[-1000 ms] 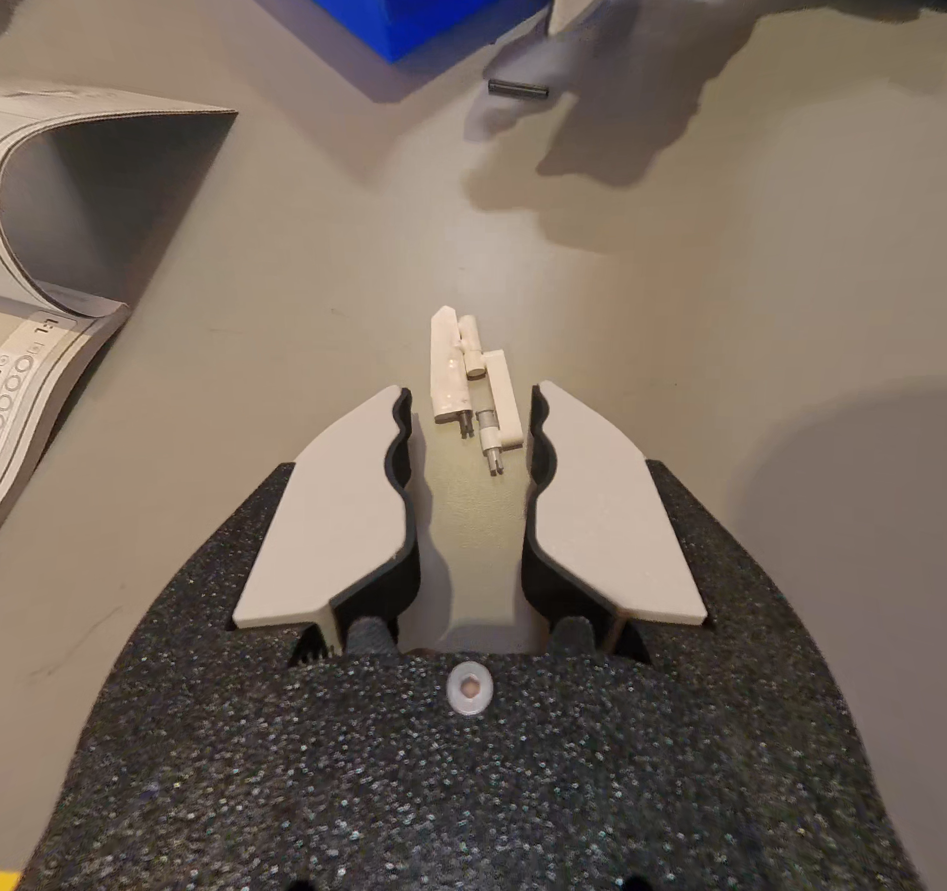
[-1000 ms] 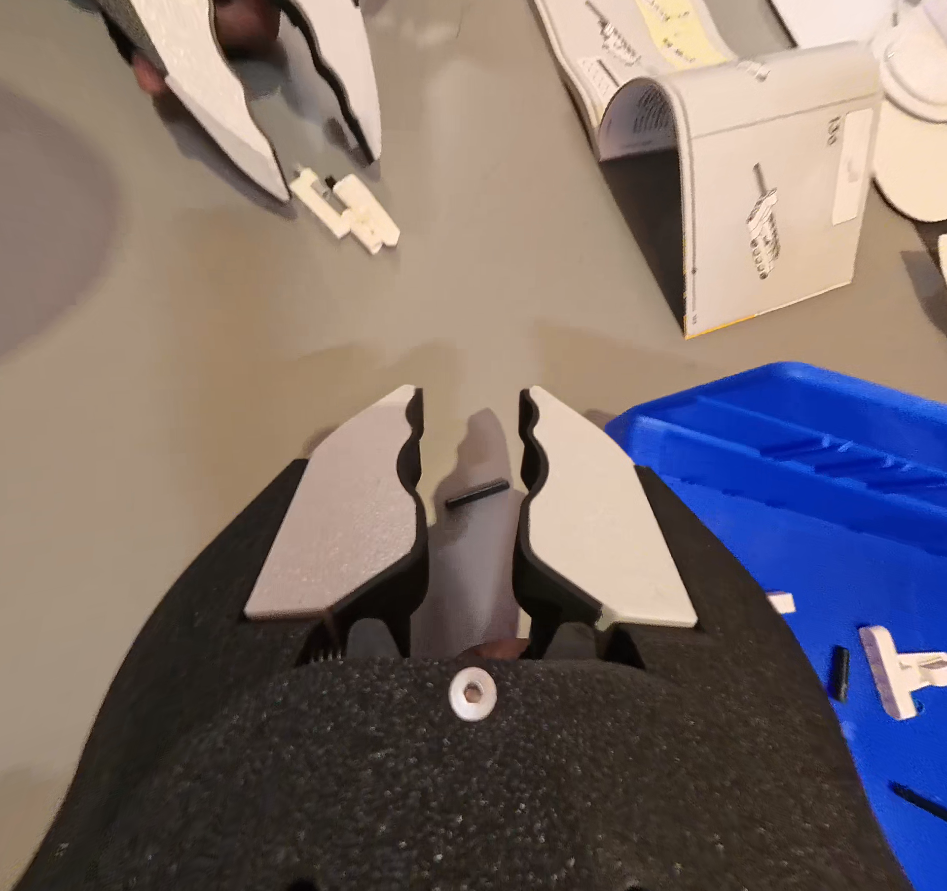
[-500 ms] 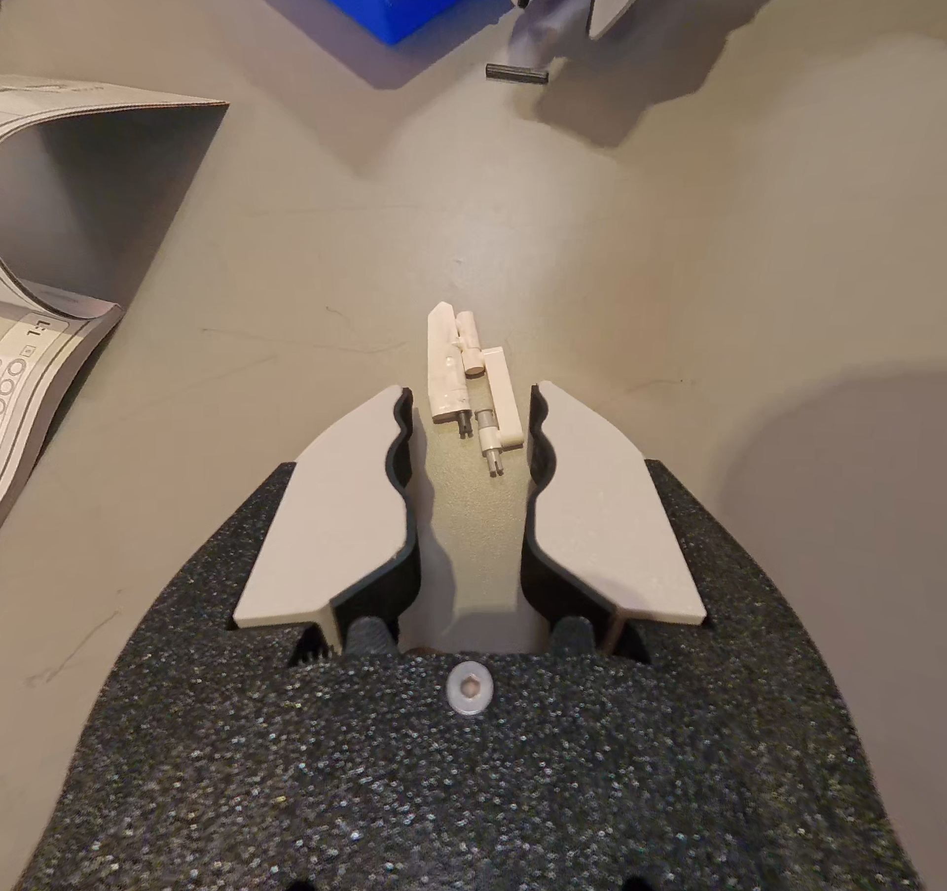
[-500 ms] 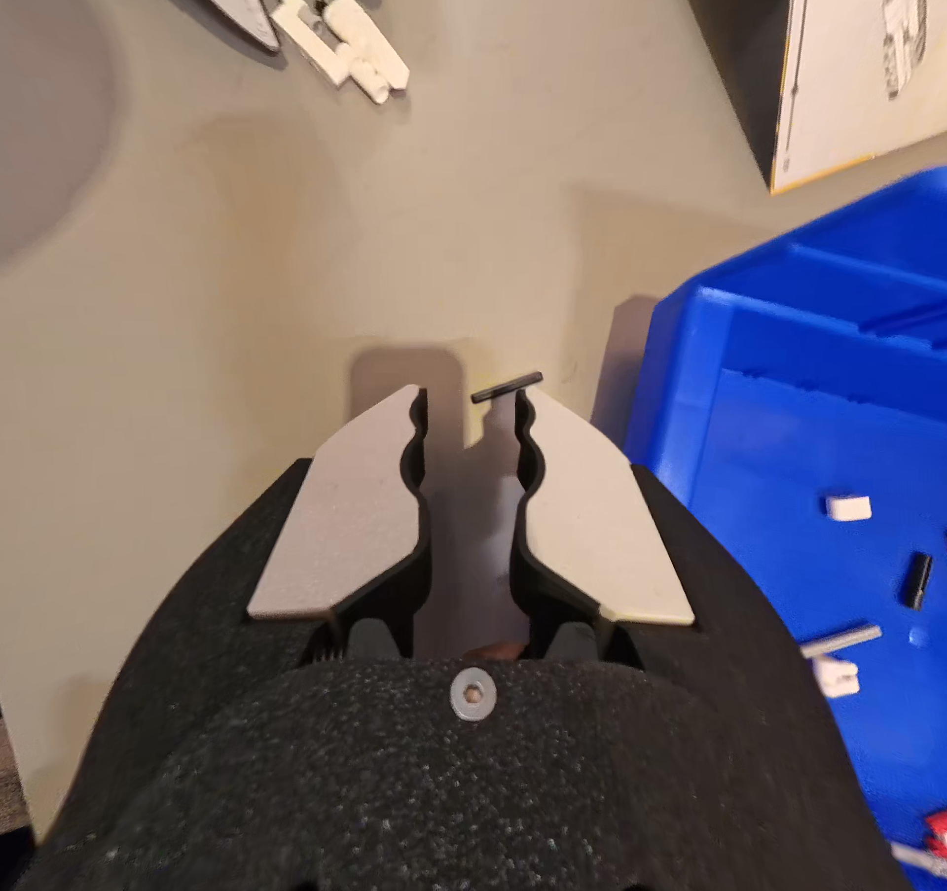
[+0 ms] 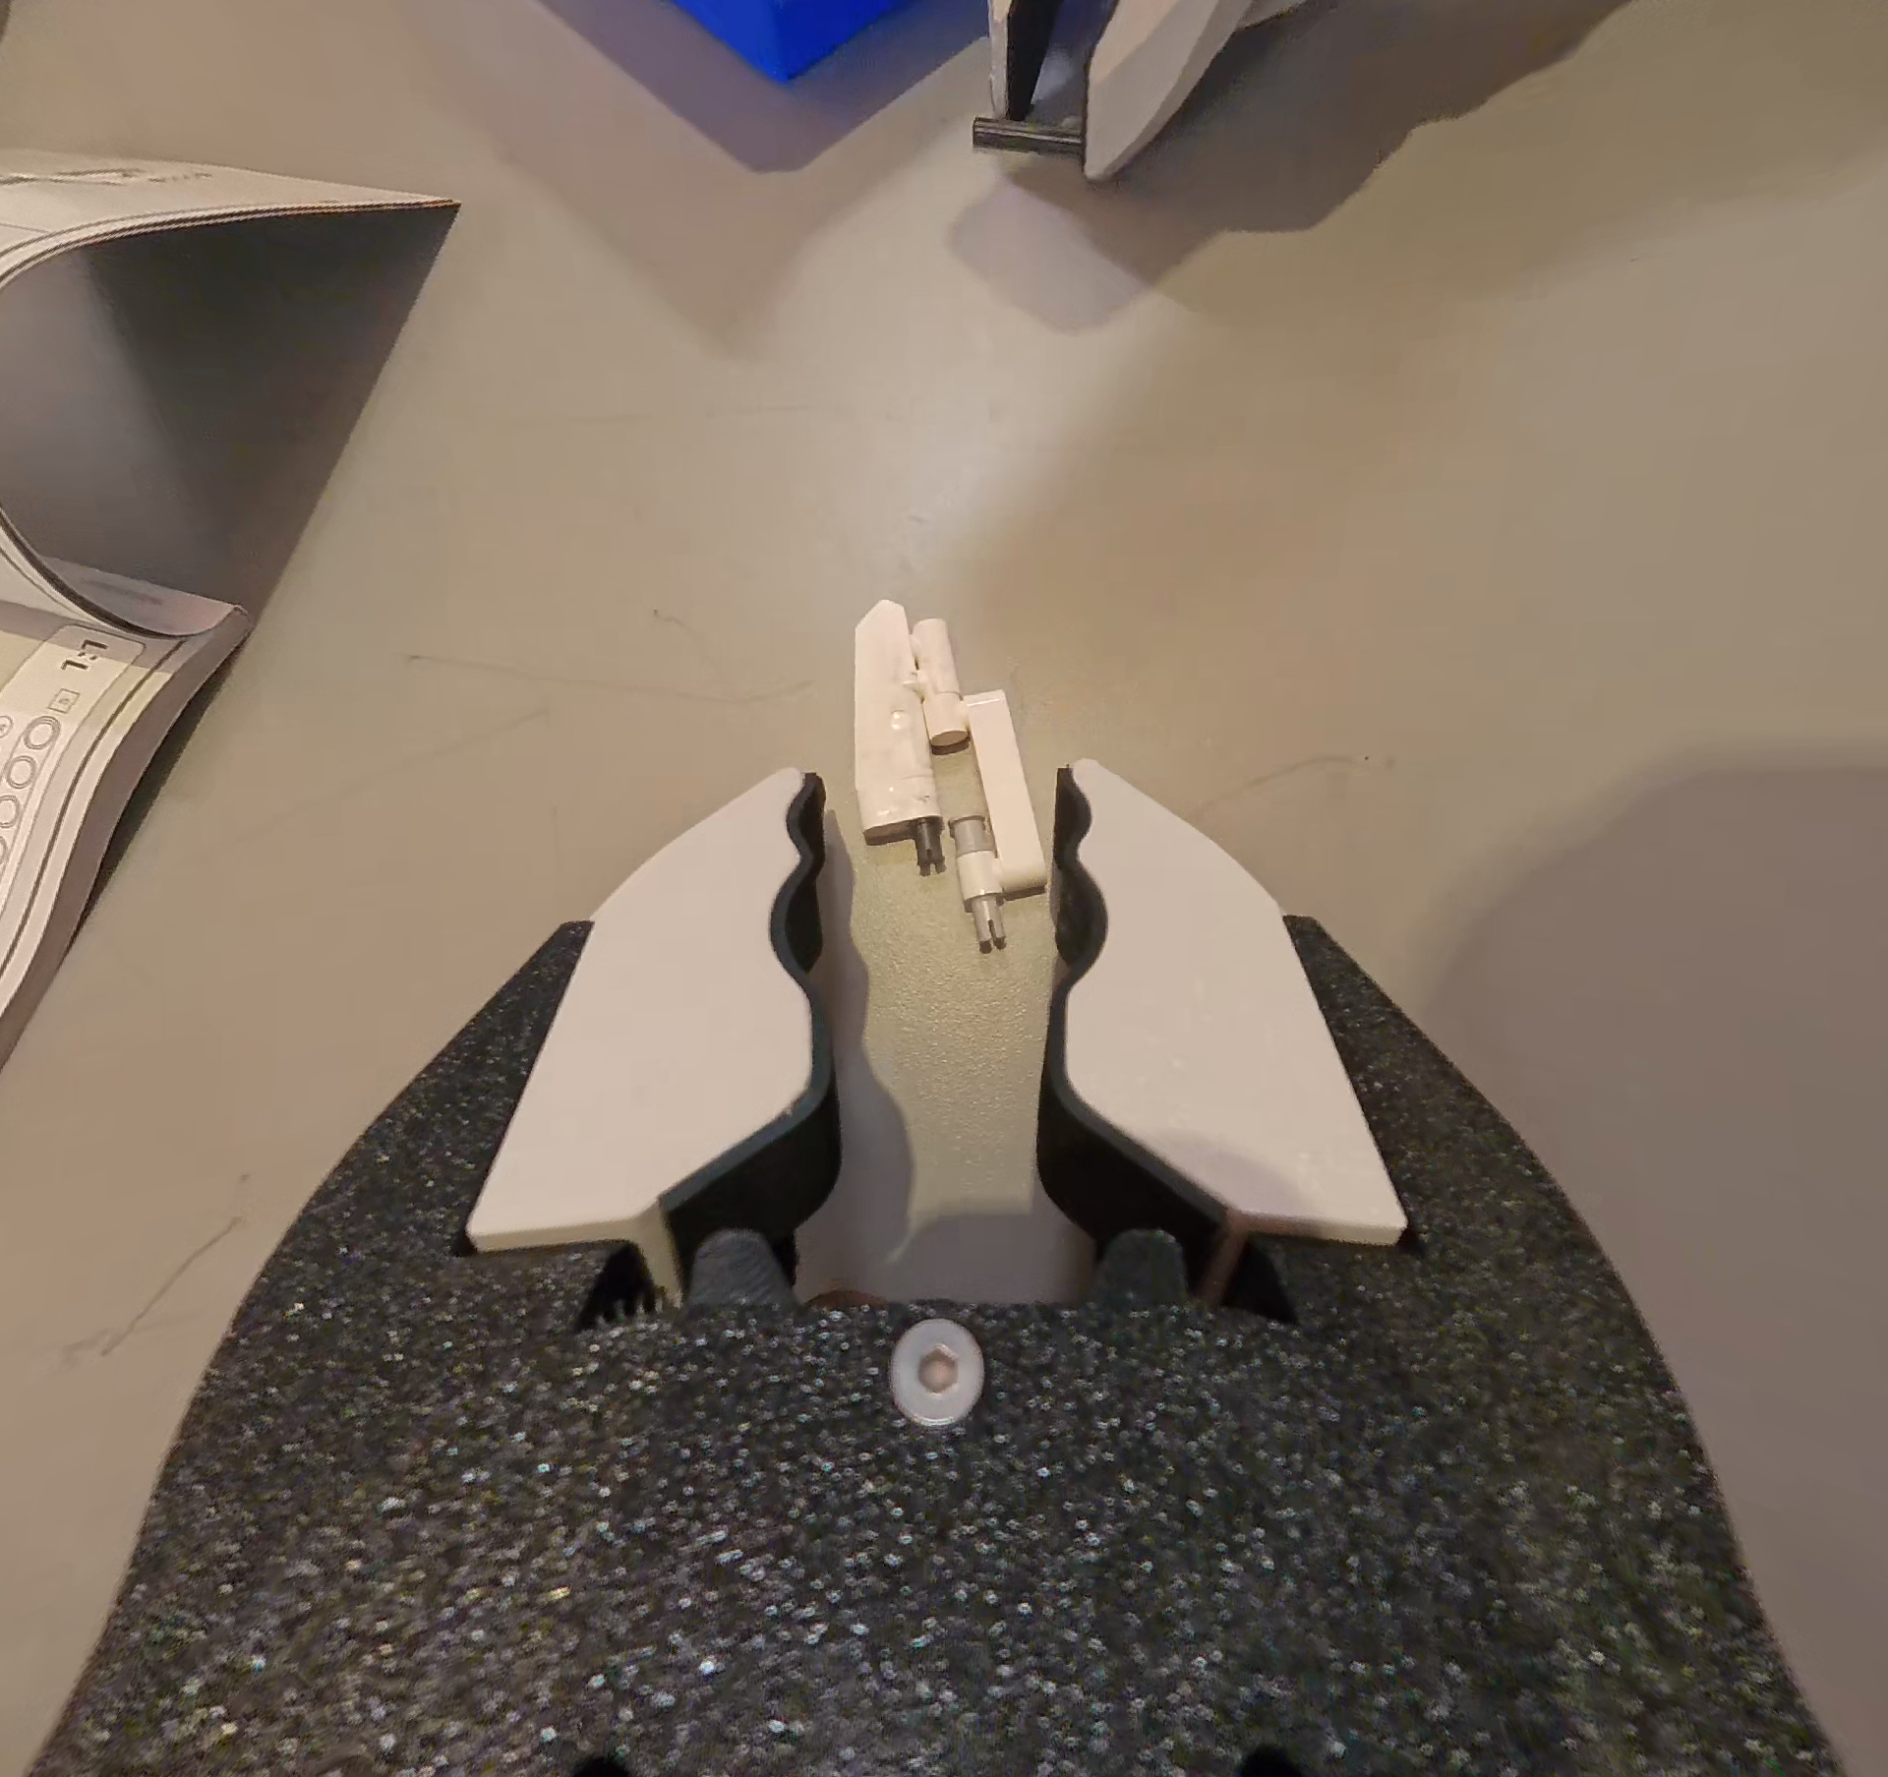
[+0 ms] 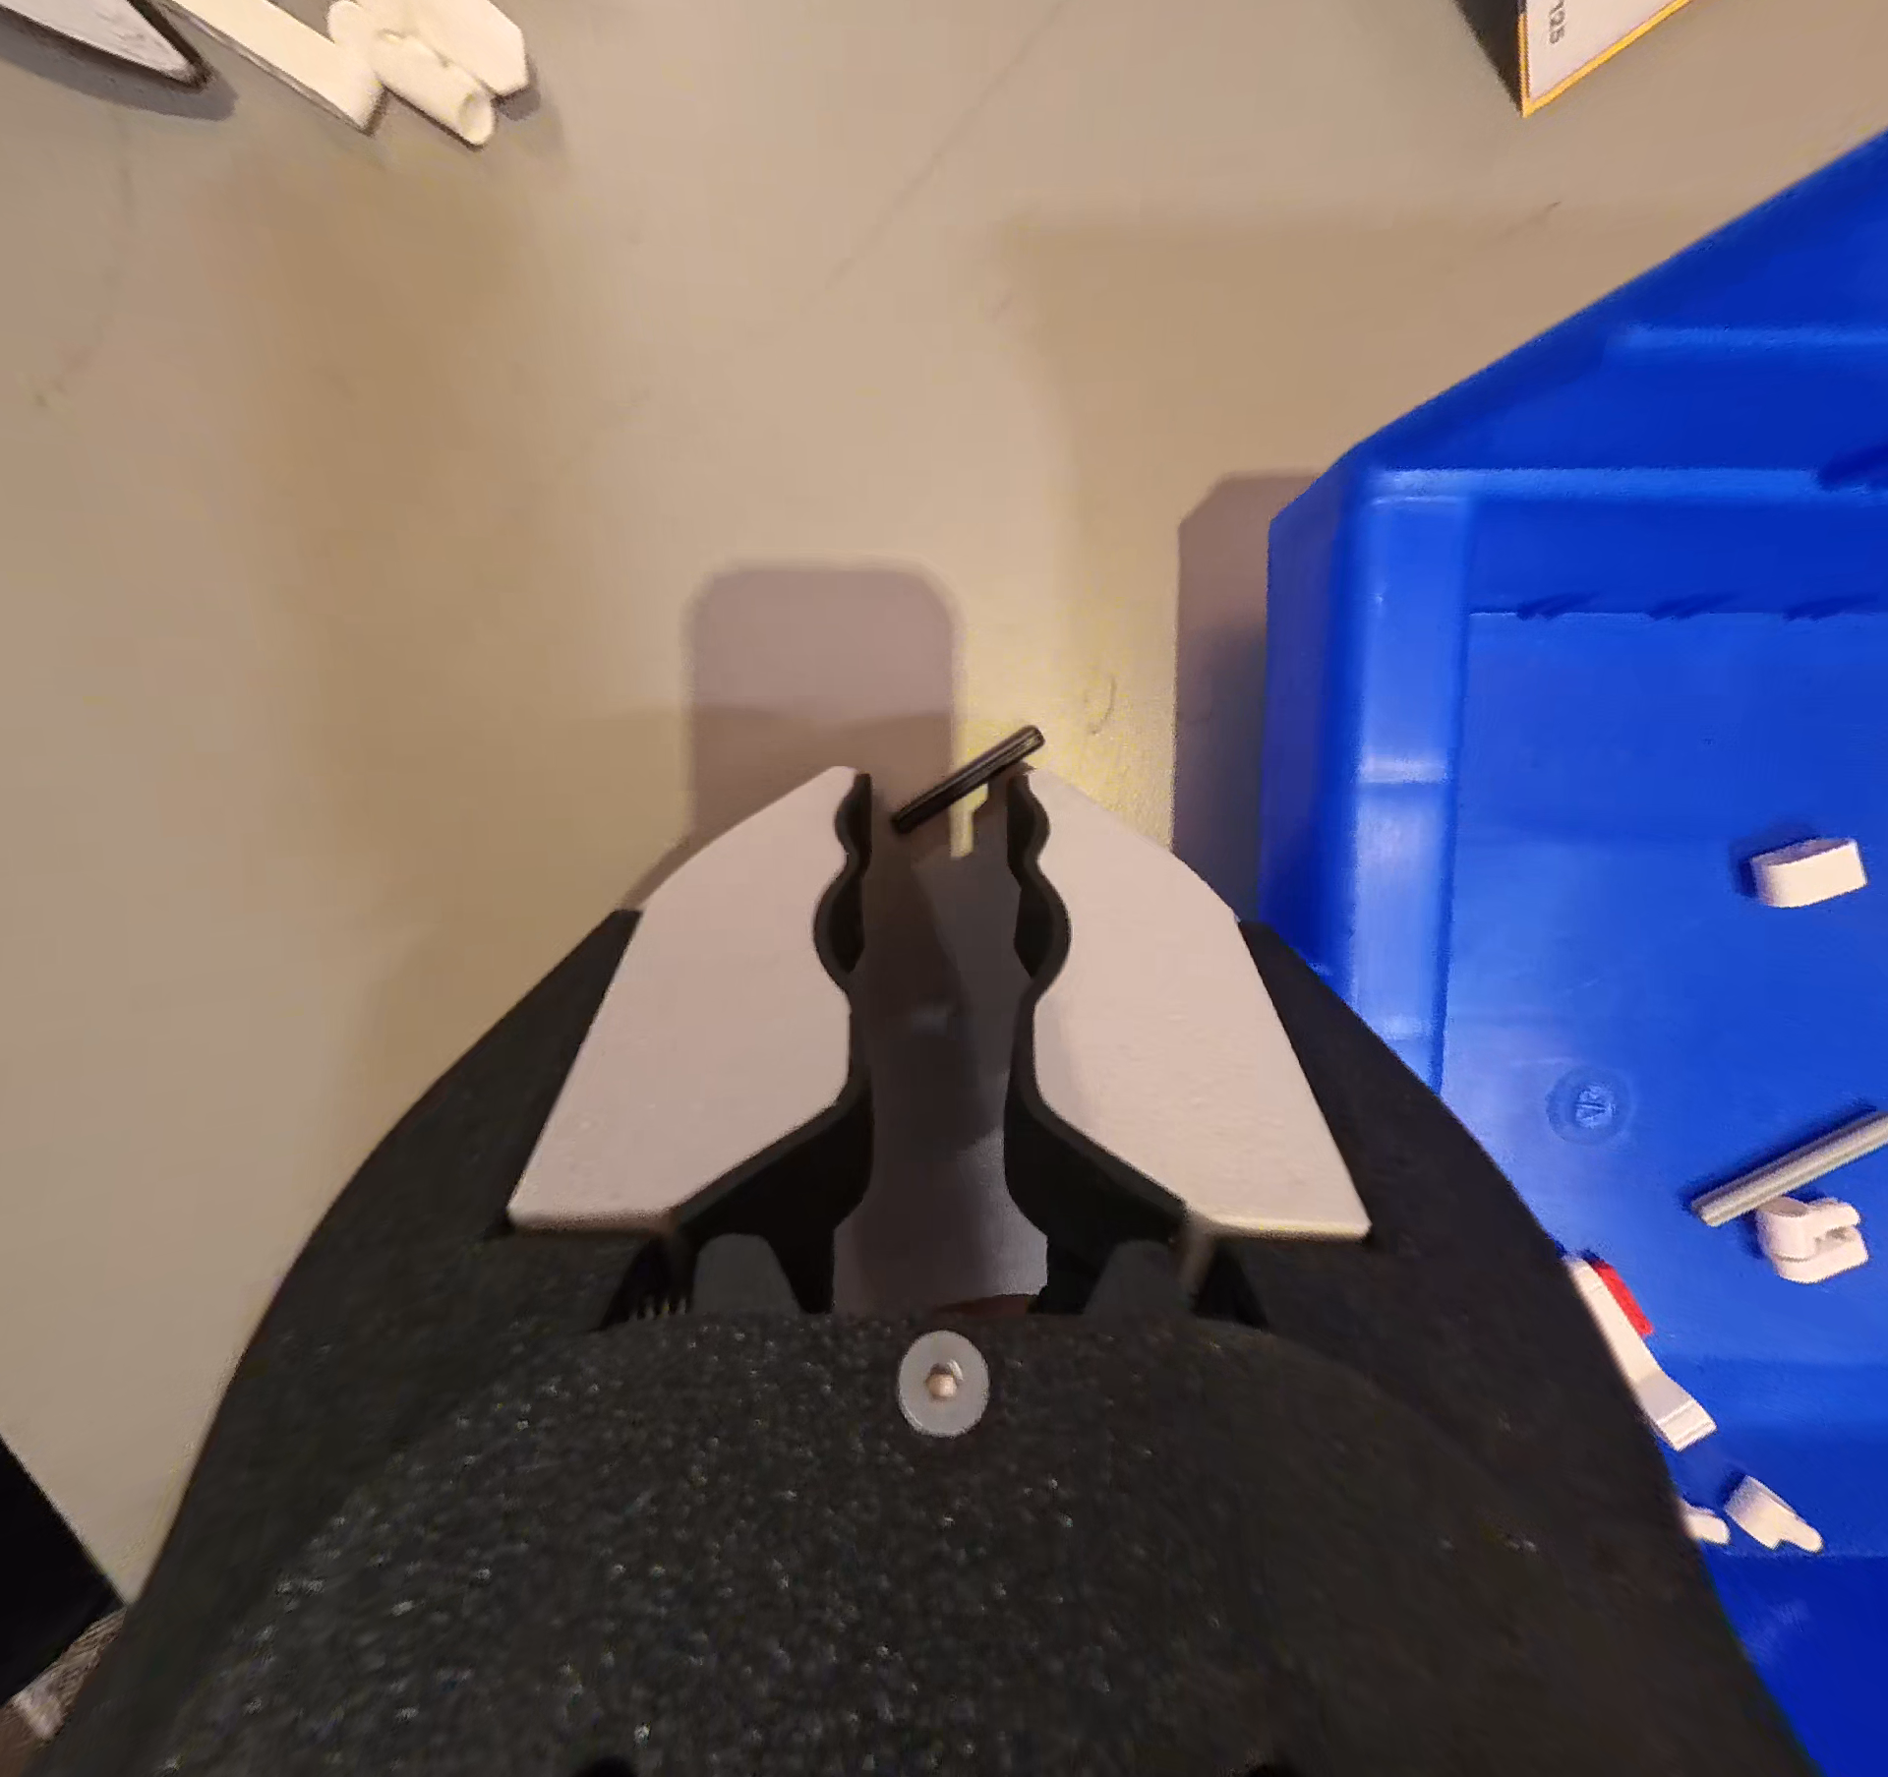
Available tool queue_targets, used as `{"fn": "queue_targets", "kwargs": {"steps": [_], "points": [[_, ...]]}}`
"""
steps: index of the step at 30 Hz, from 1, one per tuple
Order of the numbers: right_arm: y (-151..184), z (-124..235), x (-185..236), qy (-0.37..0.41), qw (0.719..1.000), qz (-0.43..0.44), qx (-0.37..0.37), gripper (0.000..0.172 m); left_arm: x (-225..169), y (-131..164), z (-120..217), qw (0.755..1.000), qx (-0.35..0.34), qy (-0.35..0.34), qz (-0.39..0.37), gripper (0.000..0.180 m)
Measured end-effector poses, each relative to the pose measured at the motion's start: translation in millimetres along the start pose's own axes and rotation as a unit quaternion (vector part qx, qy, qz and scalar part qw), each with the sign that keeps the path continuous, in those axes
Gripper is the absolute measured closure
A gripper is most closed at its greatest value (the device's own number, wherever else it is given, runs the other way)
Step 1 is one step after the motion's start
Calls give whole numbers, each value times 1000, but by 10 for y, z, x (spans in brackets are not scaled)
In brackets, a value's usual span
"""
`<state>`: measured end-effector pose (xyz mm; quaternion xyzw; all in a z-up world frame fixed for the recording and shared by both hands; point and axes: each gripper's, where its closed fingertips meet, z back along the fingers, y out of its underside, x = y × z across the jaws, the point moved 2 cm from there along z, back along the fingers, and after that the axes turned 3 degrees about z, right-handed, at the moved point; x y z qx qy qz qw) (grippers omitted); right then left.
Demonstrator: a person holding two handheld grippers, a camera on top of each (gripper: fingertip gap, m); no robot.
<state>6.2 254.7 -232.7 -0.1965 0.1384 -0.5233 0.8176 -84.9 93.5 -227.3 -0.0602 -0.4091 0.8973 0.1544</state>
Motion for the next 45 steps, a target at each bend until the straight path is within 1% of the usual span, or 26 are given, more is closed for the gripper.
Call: {"fn": "queue_targets", "kwargs": {"steps": [3,6,7,19,27,34,39,45], "points": [[-8,-6,-1,3,1000,5,-2,153,-1,1,-2,1000,1,-1,-1,137],[-29,-20,25,-2,1000,13,-6,166,-1,1,-3,1000,1,-2,-3,137],[-38,-24,35,-2,1000,19,-8,167,-1,1,-3,1000,1,-2,-3,137],[-224,-91,143,-15,995,82,-48,168,-5,-6,1,1000,-3,-7,-10,137],[-419,-137,328,-33,988,129,-83,168,-12,-1,-20,1000,8,-13,-24,137],[-609,-262,501,-46,973,204,-101,168,-2,-60,-35,999,8,-23,-33,138],[-728,-325,523,-48,961,248,-115,168,-7,-69,9,999,4,-26,-45,143],[-789,-390,529,-36,946,298,-120,168,-37,-66,77,998,7,-23,-56,151]]}}
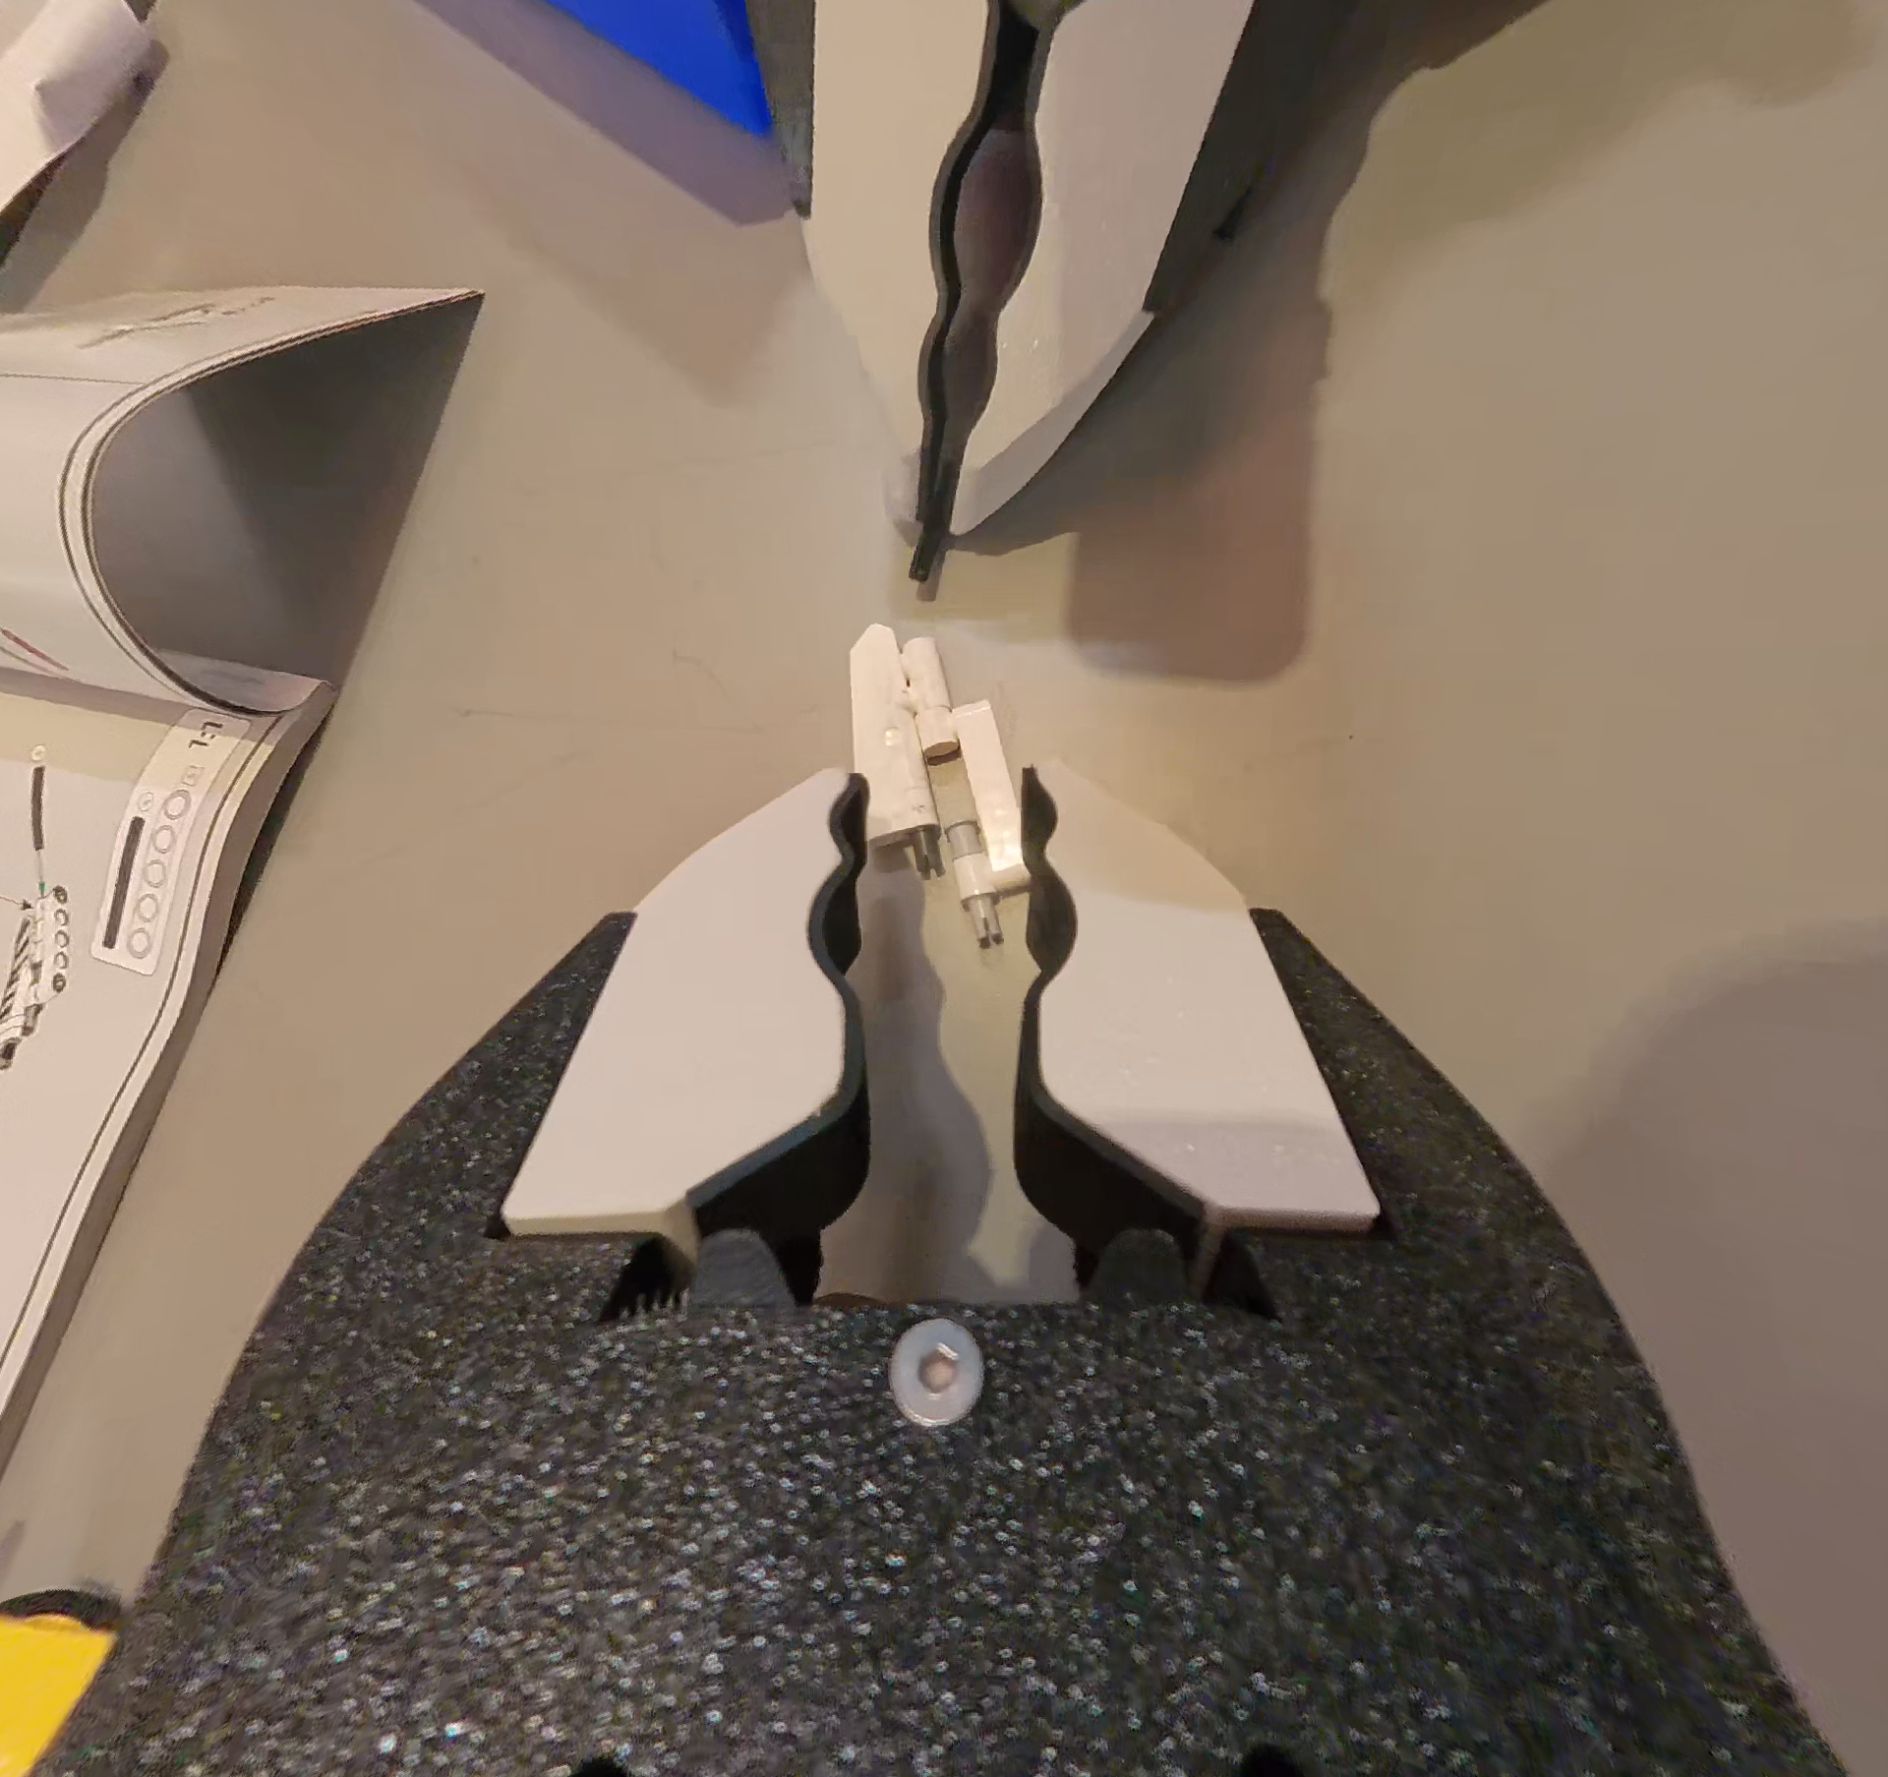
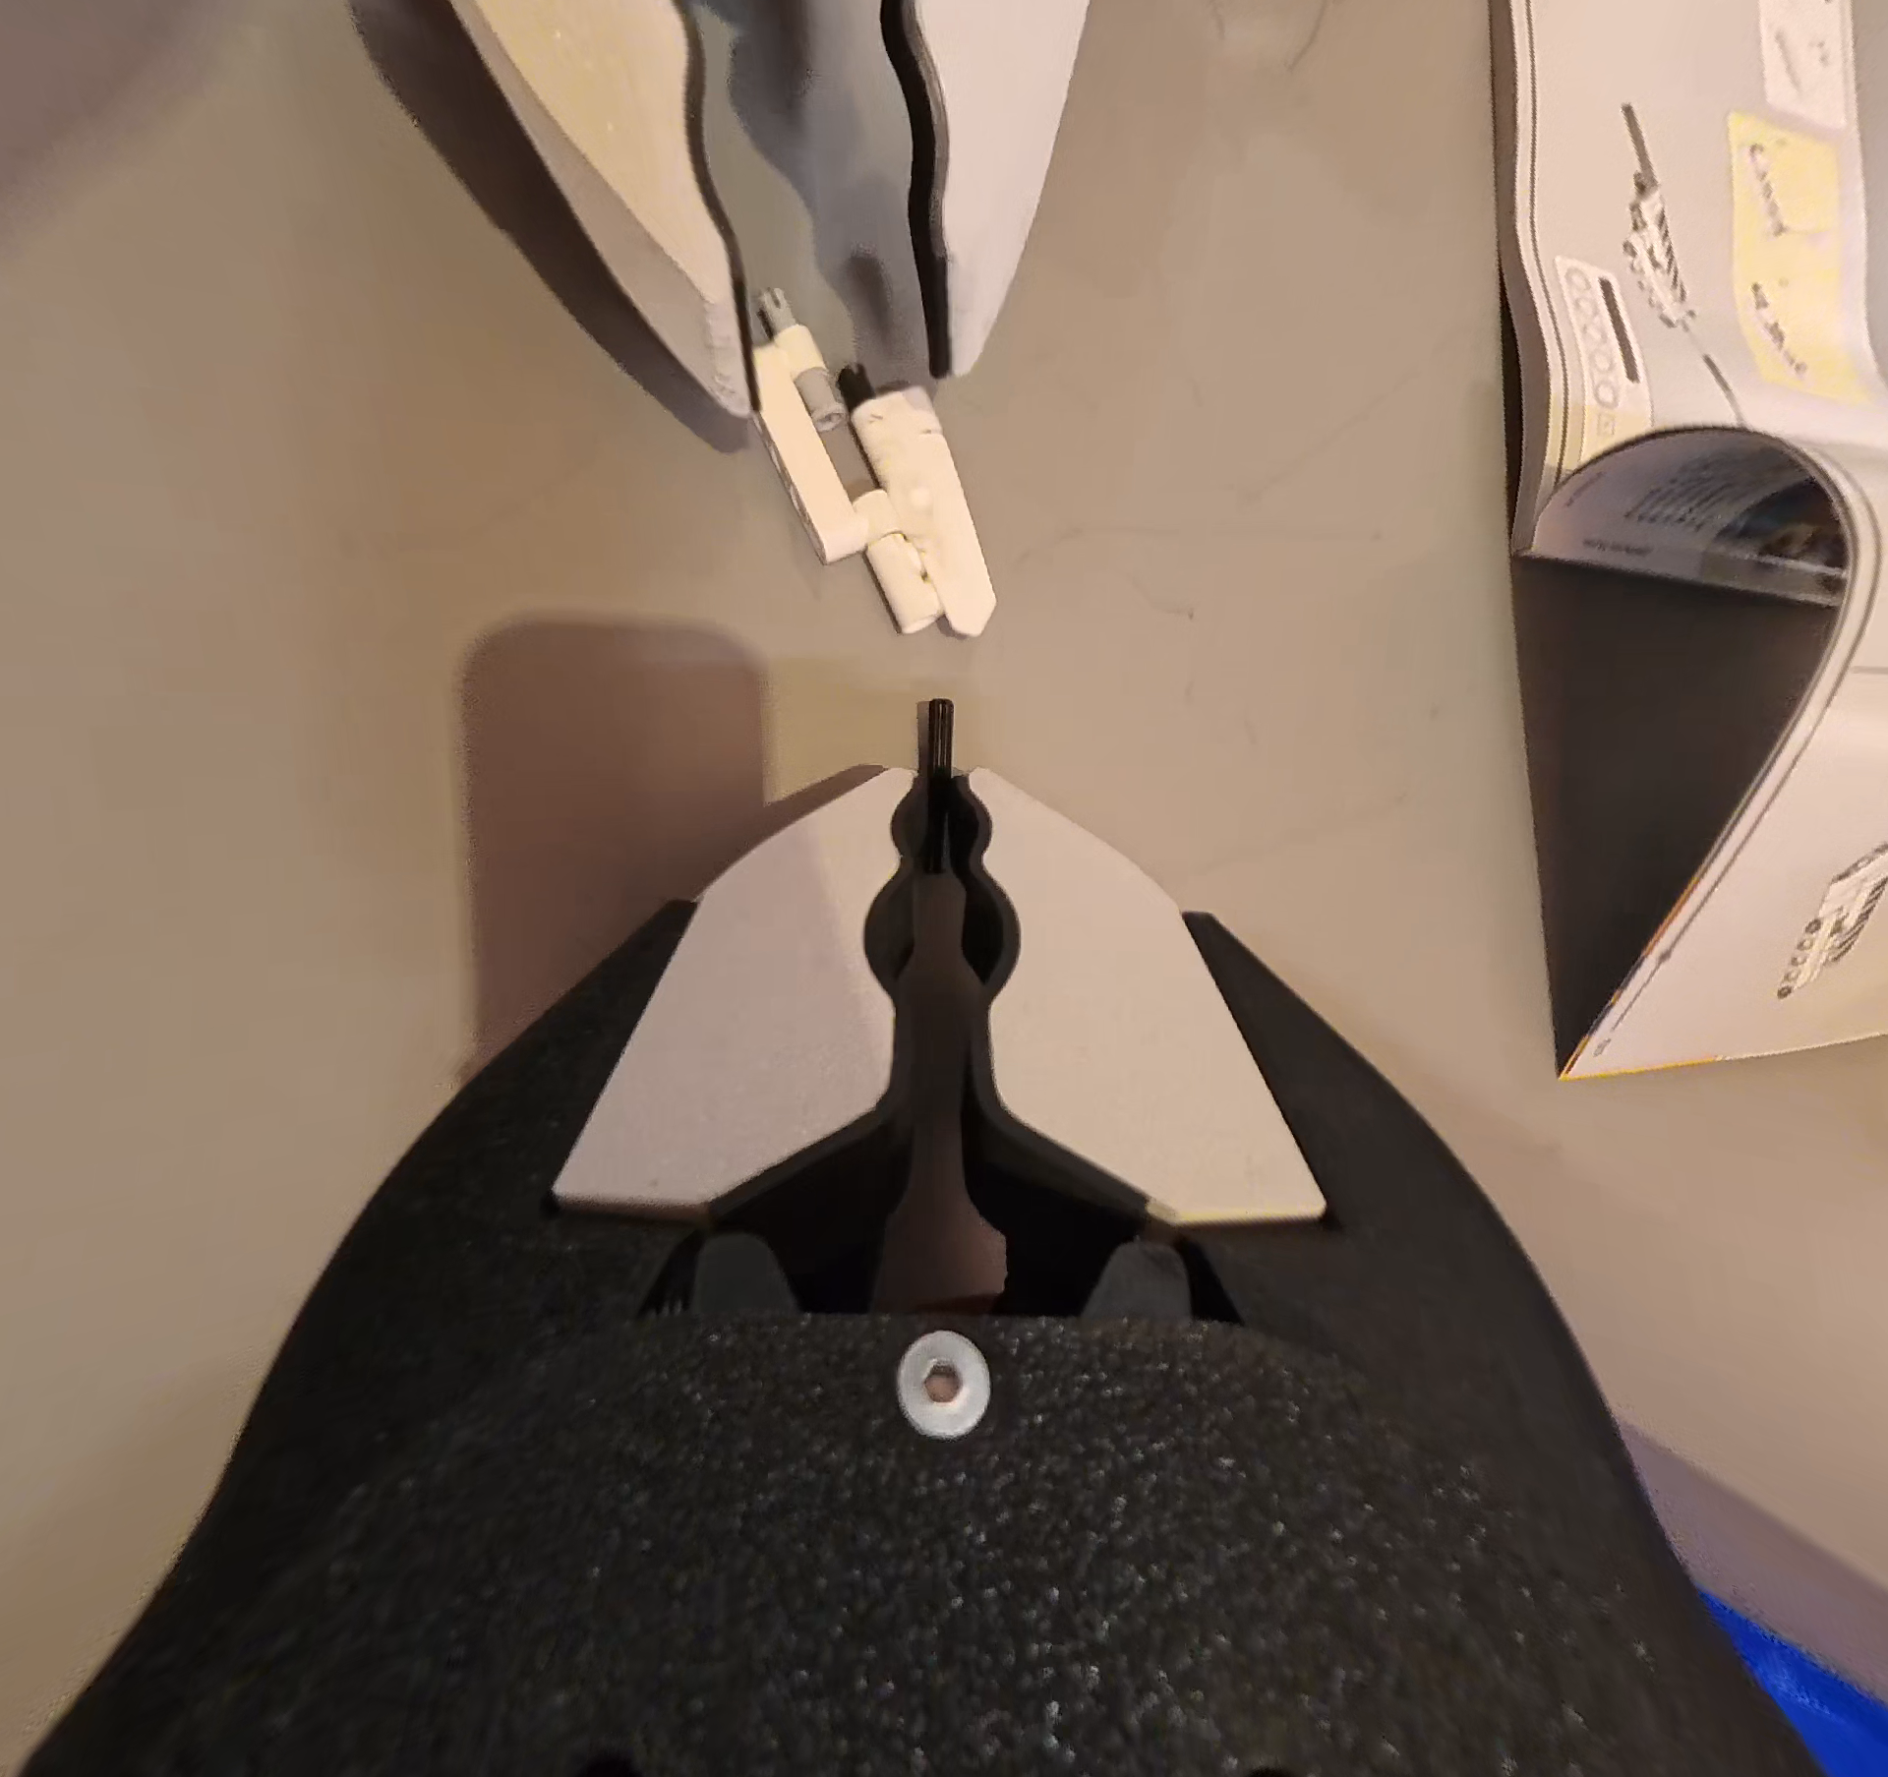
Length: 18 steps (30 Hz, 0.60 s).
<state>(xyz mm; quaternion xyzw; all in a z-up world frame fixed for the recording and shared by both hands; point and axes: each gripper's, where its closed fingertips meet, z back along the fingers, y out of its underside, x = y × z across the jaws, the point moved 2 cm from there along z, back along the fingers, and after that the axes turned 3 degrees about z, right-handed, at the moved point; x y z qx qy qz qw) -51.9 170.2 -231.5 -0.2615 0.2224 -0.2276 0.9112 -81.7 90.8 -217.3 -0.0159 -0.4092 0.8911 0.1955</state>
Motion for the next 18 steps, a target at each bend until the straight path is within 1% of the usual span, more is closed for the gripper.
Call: {"fn": "queue_targets", "kwargs": {"steps": [7,11,15,18], "points": [[-92,-51,10,1,998,57,-3,168,-46,38,8,999,17,-7,-40,160],[-111,-83,7,3,997,75,0,168,-40,65,26,998,23,-13,-56,160],[-134,-99,9,4,995,95,5,168,-9,78,42,998,23,-16,-54,158],[-151,-108,15,2,994,107,6,168,23,102,37,998,27,-17,-46,149]]}}
